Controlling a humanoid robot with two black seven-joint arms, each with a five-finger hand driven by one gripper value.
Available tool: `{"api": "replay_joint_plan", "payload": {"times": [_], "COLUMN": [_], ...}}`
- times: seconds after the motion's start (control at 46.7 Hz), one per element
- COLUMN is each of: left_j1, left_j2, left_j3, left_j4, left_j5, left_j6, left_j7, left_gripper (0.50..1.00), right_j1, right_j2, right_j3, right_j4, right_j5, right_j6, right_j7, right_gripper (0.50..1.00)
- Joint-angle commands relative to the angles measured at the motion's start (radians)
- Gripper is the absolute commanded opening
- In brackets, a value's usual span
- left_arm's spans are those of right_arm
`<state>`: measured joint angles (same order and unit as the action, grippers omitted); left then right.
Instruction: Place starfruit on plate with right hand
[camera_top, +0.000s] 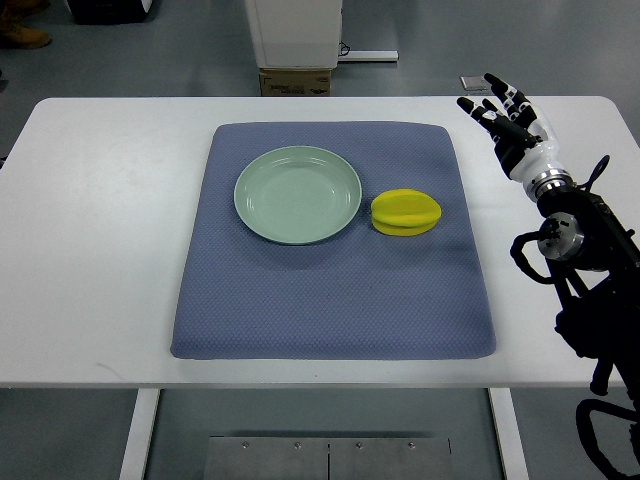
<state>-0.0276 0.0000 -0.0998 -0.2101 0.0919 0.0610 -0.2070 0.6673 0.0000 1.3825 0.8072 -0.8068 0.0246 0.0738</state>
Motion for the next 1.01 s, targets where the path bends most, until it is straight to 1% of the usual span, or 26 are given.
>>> {"api": "replay_joint_plan", "payload": {"times": [0.0,0.193,0.685,0.835,0.985], "left_j1": [0.000,0.000,0.000,0.000,0.000], "left_j2": [0.000,0.000,0.000,0.000,0.000], "left_j3": [0.000,0.000,0.000,0.000,0.000], "left_j4": [0.000,0.000,0.000,0.000,0.000], "left_j5": [0.000,0.000,0.000,0.000,0.000], "left_j6": [0.000,0.000,0.000,0.000,0.000], "left_j7": [0.000,0.000,0.000,0.000,0.000], "left_gripper": [1.000,1.000,1.000,1.000,1.000], "right_j1": [0.015,0.043,0.041,0.043,0.044], "right_j2": [0.000,0.000,0.000,0.000,-0.057], "right_j3": [-0.002,-0.029,-0.056,-0.108,-0.192], "right_j4": [-0.008,-0.034,-0.031,-0.026,-0.025], "right_j5": [0.000,0.000,0.044,0.044,0.034], "right_j6": [-0.002,-0.002,0.003,0.006,0.035], "right_j7": [0.004,0.004,0.004,0.011,0.035], "right_gripper": [1.000,1.000,1.000,1.000,1.000]}}
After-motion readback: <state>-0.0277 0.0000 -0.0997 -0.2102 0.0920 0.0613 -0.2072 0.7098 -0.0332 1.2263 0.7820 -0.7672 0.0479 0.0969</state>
